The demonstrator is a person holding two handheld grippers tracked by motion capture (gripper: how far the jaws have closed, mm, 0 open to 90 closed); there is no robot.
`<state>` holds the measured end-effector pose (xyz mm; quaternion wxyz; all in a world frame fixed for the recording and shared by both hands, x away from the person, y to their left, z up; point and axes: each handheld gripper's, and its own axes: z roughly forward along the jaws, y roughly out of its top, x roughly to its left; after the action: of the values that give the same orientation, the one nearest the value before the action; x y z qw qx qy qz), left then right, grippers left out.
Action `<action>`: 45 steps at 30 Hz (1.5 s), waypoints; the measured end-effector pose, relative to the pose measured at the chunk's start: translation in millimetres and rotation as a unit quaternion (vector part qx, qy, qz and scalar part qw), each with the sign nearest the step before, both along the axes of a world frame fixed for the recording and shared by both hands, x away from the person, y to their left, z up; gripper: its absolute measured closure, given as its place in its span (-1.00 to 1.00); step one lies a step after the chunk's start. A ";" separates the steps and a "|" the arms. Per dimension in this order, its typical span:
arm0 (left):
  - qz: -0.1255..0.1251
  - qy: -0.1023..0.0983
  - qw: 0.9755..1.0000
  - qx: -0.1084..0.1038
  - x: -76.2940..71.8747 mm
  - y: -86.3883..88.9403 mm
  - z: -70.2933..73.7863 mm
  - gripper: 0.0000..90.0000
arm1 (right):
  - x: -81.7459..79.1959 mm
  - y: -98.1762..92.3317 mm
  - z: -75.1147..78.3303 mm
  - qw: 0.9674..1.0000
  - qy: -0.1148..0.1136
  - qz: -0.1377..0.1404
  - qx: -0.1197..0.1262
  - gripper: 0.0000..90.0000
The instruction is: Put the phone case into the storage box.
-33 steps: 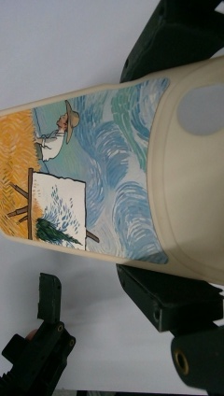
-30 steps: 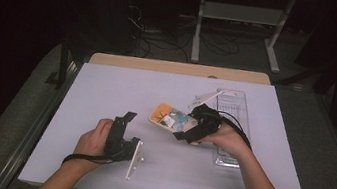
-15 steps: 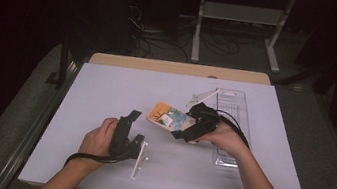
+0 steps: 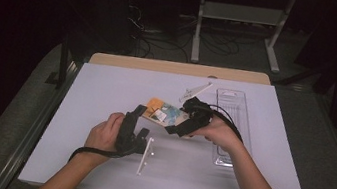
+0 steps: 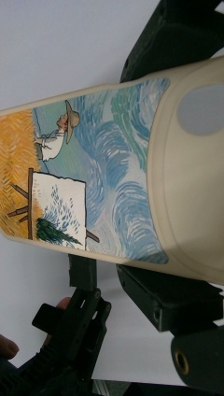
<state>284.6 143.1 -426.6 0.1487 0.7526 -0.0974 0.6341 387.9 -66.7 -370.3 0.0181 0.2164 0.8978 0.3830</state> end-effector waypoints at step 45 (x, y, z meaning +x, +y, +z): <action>-0.022 -0.062 0.997 0.042 3.3 -14.5 -14.2 -0.22 | -6.5 7.9 -1.4 1.000 0.015 0.006 0.006 -0.76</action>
<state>288.0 128.6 -440.8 0.1243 0.7154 -0.1498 0.6710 381.4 -58.8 -371.7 0.0012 0.2169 0.8969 0.3854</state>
